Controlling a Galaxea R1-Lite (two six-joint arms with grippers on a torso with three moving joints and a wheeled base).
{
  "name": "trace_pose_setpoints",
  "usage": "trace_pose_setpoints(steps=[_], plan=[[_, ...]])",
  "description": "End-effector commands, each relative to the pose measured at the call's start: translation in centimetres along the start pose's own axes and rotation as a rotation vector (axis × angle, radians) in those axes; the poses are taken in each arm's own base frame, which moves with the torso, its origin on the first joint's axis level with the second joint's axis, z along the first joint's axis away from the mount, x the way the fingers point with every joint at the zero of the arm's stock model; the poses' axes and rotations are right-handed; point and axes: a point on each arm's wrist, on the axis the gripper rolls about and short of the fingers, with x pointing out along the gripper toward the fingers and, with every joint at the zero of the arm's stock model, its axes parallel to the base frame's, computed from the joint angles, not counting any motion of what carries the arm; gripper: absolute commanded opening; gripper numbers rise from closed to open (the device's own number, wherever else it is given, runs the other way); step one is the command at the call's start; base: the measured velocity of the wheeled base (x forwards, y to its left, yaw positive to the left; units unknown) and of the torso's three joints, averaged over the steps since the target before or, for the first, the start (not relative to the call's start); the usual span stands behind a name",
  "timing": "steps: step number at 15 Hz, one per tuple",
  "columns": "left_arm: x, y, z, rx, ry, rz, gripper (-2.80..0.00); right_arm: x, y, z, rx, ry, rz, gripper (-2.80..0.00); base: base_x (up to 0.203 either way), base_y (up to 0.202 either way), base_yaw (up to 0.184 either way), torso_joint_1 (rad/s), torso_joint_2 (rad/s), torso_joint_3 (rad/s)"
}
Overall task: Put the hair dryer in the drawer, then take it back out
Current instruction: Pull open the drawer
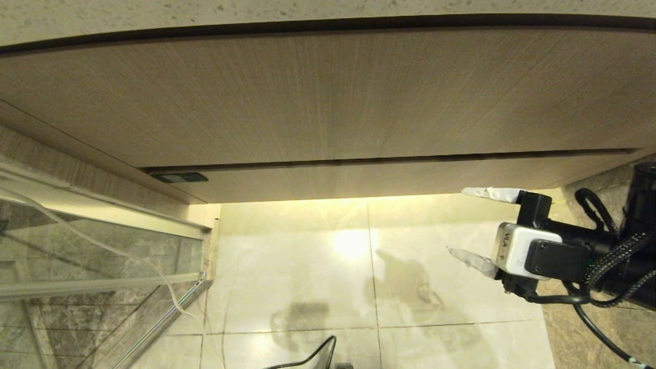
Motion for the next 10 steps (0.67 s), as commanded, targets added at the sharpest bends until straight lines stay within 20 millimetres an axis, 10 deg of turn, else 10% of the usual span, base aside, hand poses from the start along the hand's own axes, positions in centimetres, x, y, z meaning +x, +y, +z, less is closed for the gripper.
trace_pose_setpoints(steps=[1, 10], plan=[[0.0, 0.0, 0.0, 0.000, 0.000, 0.000, -2.80, 2.6, 1.5, -1.0, 0.016, 0.020, 0.065, 0.00, 0.000, 0.000, 0.000, 0.000, 0.00, 0.000], [0.0, 0.0, 0.0, 0.000, 0.000, 0.000, -2.80, 8.6, -0.1, -4.4, -0.076, -0.093, -0.052, 0.00, 0.000, 0.000, 0.000, 0.000, 0.00, 0.000]])
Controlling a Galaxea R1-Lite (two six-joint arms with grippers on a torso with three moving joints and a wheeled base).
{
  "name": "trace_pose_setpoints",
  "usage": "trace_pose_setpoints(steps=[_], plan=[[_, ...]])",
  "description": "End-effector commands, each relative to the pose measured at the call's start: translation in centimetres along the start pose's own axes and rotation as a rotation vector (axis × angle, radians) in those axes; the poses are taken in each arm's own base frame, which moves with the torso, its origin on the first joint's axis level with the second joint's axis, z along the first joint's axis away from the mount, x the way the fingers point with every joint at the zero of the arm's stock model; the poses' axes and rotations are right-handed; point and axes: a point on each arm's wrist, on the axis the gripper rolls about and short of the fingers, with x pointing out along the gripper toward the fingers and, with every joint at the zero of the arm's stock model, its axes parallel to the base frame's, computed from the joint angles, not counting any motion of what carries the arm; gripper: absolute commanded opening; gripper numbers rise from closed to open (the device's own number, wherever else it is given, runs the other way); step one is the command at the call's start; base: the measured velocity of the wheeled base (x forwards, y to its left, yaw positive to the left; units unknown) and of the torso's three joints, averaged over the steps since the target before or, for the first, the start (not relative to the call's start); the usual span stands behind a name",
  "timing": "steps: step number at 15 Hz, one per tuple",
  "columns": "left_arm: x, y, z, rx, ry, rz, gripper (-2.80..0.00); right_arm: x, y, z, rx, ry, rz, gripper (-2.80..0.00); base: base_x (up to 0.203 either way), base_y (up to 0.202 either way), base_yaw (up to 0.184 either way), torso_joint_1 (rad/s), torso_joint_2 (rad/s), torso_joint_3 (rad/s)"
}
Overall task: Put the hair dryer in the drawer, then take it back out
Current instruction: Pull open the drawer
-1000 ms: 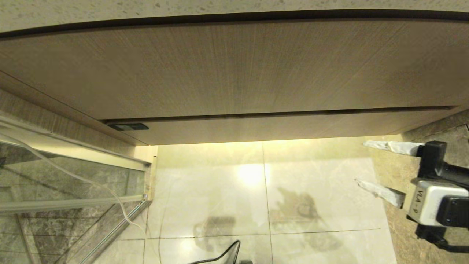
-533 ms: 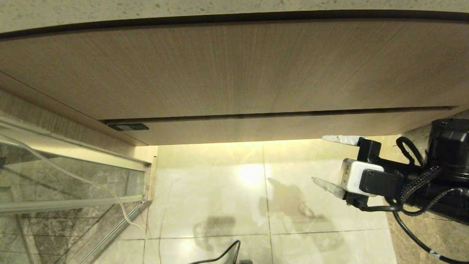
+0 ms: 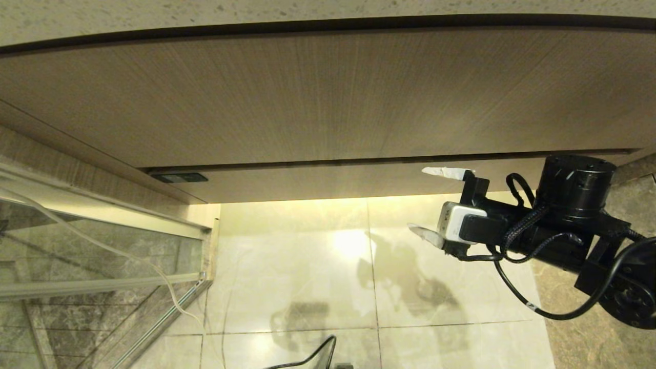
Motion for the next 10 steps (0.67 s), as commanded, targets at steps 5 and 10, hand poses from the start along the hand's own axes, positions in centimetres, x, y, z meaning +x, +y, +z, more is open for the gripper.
trace_pose_setpoints(steps=[5, 10], plan=[[0.0, 0.0, 0.0, 0.000, 0.000, 0.001, -2.80, 2.3, -0.5, -3.8, -0.109, 0.042, -0.017, 0.00, 0.000, 0.000, 0.000, 0.000, 0.00, 0.000], [0.0, 0.0, 0.0, 0.000, 0.000, 0.001, -2.80, 2.5, -0.3, -5.5, -0.147, 0.092, -0.004, 0.00, 0.000, 0.000, 0.000, 0.000, 0.00, 0.000]])
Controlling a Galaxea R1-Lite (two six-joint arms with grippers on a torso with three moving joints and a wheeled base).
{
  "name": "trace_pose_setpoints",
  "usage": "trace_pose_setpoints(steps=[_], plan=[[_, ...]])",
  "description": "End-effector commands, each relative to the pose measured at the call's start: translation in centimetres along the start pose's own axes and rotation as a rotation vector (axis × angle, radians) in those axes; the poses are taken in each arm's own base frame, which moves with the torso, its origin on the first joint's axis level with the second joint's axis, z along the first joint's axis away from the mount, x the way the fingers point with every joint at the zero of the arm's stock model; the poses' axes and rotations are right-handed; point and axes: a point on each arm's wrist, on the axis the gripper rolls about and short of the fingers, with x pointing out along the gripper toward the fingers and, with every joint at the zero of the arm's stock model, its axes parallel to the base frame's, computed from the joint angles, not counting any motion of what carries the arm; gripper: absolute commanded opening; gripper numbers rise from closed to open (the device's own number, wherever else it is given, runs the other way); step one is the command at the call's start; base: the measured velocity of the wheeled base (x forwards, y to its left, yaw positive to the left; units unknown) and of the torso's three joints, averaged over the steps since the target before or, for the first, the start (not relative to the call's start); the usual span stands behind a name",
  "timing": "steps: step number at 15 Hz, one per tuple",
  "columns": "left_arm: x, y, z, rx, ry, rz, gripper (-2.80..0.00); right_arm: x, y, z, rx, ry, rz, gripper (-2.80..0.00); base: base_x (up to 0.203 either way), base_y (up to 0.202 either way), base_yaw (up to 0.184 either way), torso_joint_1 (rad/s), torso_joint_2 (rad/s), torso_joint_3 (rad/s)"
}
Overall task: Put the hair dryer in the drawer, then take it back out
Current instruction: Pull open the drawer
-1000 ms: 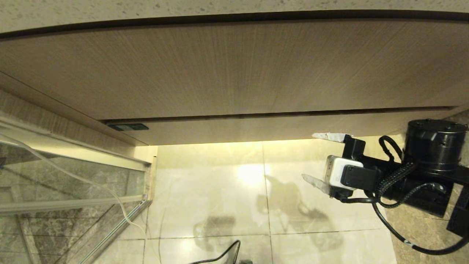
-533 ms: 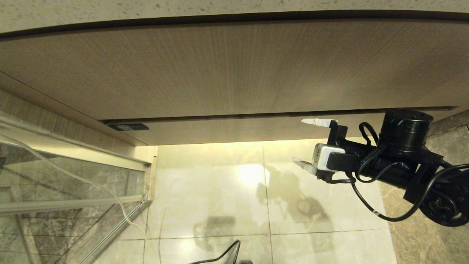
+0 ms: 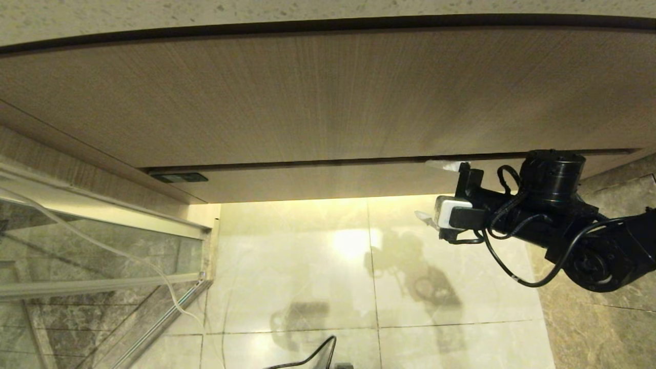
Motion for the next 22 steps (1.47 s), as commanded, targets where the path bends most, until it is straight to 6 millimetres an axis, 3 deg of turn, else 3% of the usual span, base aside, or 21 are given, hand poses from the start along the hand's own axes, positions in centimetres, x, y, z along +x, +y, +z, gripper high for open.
trace_pose_setpoints(steps=[1, 9, 22], plan=[[0.0, 0.0, 0.0, 0.000, 0.000, 0.000, -2.80, 0.4, 0.7, -0.7, -0.013, 0.021, 0.018, 0.00, 0.000, 0.000, 0.000, 0.000, 0.00, 0.000], [0.0, 0.0, 0.0, 0.000, 0.000, 0.000, -2.80, 2.0, 0.1, -2.2, -0.026, 0.056, -0.021, 0.00, 0.000, 0.000, 0.000, 0.000, 0.00, 0.000], [0.0, 0.0, 0.0, 0.000, 0.000, 0.000, -2.80, 3.0, -0.4, -2.7, -0.042, 0.092, -0.051, 0.00, 0.000, 0.000, 0.000, 0.000, 0.00, 0.000]])
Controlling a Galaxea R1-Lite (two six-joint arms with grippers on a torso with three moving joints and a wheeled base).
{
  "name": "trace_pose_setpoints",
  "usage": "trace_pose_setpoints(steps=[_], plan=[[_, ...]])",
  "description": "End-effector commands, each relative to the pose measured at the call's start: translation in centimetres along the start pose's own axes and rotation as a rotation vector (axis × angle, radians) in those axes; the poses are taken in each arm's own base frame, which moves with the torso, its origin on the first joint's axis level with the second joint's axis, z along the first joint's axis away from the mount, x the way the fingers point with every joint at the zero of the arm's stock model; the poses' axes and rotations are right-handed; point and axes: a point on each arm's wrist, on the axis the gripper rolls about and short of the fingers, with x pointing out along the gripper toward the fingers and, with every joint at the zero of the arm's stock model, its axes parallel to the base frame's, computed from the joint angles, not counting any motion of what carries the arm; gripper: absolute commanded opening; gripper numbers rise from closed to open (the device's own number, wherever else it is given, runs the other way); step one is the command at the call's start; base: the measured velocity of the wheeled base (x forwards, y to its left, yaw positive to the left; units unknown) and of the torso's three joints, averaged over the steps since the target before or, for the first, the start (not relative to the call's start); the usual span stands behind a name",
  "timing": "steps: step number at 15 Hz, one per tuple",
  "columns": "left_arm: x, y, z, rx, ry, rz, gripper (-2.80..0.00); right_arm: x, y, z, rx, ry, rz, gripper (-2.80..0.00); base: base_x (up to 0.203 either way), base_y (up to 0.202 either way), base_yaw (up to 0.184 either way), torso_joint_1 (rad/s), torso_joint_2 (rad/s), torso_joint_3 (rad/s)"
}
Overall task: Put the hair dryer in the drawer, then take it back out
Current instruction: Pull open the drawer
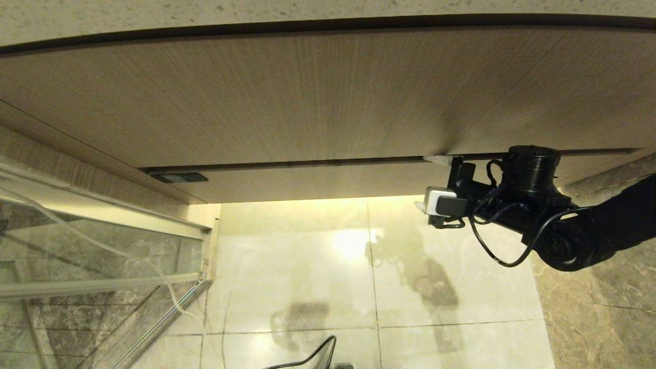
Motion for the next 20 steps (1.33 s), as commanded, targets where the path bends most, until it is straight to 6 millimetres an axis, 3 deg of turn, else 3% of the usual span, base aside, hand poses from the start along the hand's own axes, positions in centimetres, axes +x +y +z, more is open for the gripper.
trace_pose_setpoints(steps=[1, 12, 20], plan=[[0.0, 0.0, 0.0, 0.000, 0.000, 0.000, -2.80, 0.3, 0.0, -0.1, -0.011, 0.001, -0.008, 0.00, 0.000, 0.000, 0.000, 0.000, 0.00, 0.000], [0.0, 0.0, 0.0, 0.000, 0.000, 0.000, -2.80, 0.2, 0.8, -0.7, 0.017, 0.130, 0.083, 0.00, 0.000, 0.000, 0.000, 0.000, 0.00, 0.000], [0.0, 0.0, 0.0, 0.000, 0.000, 0.000, -2.80, -1.3, 0.6, -0.2, 0.027, 0.211, 0.147, 0.00, 0.000, 0.000, 0.000, 0.000, 0.00, 0.000]])
